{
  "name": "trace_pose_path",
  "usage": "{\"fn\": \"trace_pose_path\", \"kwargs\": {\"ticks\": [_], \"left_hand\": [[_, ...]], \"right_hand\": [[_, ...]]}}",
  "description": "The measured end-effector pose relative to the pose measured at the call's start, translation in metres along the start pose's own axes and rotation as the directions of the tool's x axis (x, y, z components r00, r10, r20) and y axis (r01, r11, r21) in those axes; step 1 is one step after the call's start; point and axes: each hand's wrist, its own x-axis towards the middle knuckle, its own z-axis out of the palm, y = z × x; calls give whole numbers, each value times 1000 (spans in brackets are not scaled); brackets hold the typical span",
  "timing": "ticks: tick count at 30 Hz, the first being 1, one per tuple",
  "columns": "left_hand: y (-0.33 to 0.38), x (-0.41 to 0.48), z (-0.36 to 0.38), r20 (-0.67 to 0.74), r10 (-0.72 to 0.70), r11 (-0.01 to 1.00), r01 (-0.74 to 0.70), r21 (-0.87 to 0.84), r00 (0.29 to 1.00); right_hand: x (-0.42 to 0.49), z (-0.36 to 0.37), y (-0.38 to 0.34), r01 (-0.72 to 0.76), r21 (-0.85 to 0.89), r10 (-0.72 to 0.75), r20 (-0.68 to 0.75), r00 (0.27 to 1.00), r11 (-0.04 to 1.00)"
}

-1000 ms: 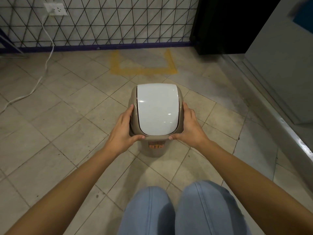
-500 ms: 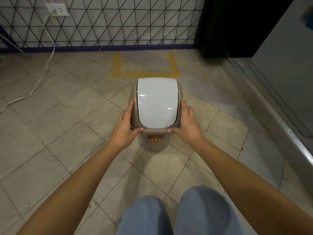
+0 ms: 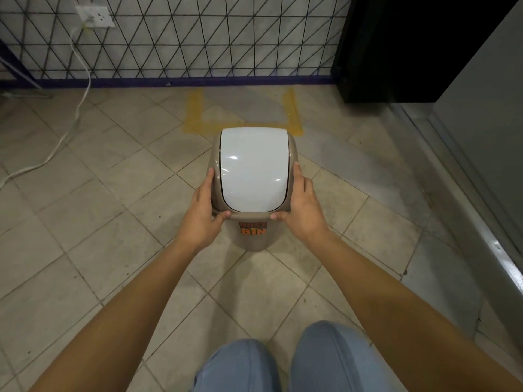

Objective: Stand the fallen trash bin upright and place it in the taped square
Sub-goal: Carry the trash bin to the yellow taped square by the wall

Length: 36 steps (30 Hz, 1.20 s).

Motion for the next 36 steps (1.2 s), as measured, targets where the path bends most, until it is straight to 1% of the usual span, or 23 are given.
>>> {"fn": "trace_pose_path", "kwargs": {"ticks": [4,8,15,18,21,25,31,34,36], "left_hand": [[5,16,2,8,-48,999,48,9,999],[3,32,3,-1,-24,1000,24,10,1000],[-2,60,4,-7,-13,999,13,-49,1000],[-9,81,-4,16,-20,997,21,-80,1000],[-8,86,-2,17,-18,996,19,-92,1000],[-9,96,-1,22,-7,993,10,-116,1000],[-14,107,1,-16,30,988,-32,-149,999],[-12,112,2,-38,9,981,-16,-191,999],[-11,117,1,-44,-46,966,33,-256,998]], "right_hand": [[18,-1,0,-6,10,6,10,1000,1000],[41,-1,3,6,45,-7,15,1000,999],[71,5,3,-59,96,59,3,998,994],[89,9,-5,-107,98,107,3,994,989],[93,6,-4,-123,117,123,2,992,986],[99,4,0,-126,134,128,-13,992,983],[116,2,5,-100,147,102,-6,995,984],[118,2,8,-100,174,111,-57,992,980],[118,3,11,-133,199,151,-79,985,971]]}}
